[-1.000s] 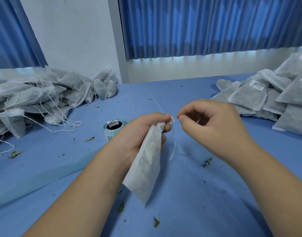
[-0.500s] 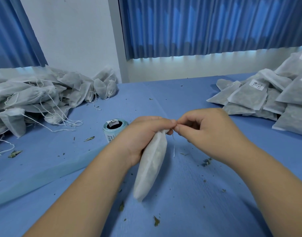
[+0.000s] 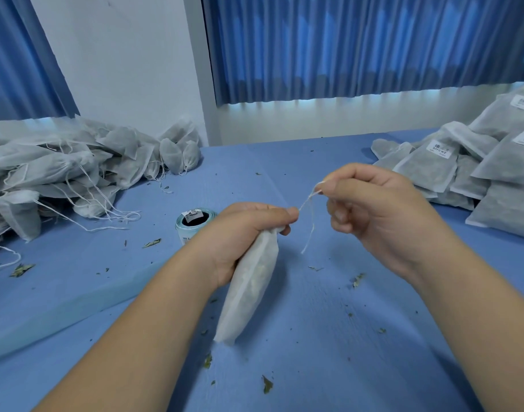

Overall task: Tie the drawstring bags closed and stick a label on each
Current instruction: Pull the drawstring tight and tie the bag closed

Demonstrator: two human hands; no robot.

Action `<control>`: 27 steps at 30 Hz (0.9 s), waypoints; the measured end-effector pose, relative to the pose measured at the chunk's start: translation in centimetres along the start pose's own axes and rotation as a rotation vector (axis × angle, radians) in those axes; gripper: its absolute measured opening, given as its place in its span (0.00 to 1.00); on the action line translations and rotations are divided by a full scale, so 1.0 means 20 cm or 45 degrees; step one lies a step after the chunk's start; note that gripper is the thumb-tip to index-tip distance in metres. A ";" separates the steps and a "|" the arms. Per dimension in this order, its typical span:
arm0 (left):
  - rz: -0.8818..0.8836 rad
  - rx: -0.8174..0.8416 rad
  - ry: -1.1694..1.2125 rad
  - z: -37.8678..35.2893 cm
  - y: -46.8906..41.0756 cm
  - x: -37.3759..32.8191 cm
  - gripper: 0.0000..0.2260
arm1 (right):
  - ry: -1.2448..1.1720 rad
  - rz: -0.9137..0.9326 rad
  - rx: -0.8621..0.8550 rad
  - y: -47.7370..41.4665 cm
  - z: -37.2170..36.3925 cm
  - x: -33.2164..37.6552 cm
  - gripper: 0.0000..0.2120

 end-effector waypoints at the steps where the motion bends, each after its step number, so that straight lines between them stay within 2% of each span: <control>1: -0.006 0.014 0.007 -0.01 0.00 0.00 0.11 | -0.097 -0.016 0.033 0.00 -0.01 0.00 0.06; 4: -0.064 -0.027 0.000 -0.01 0.01 -0.01 0.12 | -0.269 -0.134 0.185 0.01 -0.01 0.01 0.05; 8: -0.189 -0.192 -0.098 0.01 0.00 -0.01 0.15 | -0.210 -0.391 0.301 0.00 0.02 0.02 0.04; 12: -0.201 -0.213 -0.142 0.01 -0.01 0.00 0.14 | -0.284 -0.377 0.329 0.00 0.03 0.02 0.06; 16: -0.288 -0.256 -0.235 0.02 -0.02 0.01 0.14 | -0.138 -0.478 0.415 0.01 0.03 0.02 0.10; 22: -0.351 -0.237 -0.372 0.02 -0.05 0.04 0.12 | -0.254 -0.404 0.290 0.00 0.04 0.02 0.11; 24: -0.313 -0.107 -0.313 0.02 -0.05 0.05 0.11 | -0.330 -0.368 0.189 -0.01 0.06 0.02 0.12; 27: -0.143 0.125 -0.158 0.01 -0.04 0.08 0.12 | -0.435 -0.380 -0.058 -0.04 0.10 0.01 0.13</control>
Point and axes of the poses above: each hand's wrist, its own y-axis away from the middle knuckle, its own z-axis out of the back of the hand, x = y × z, the point moved 1 cm from there along -y, towards the middle knuckle, and after that the axes turned 12 degrees about y, right-handed, at the moved point
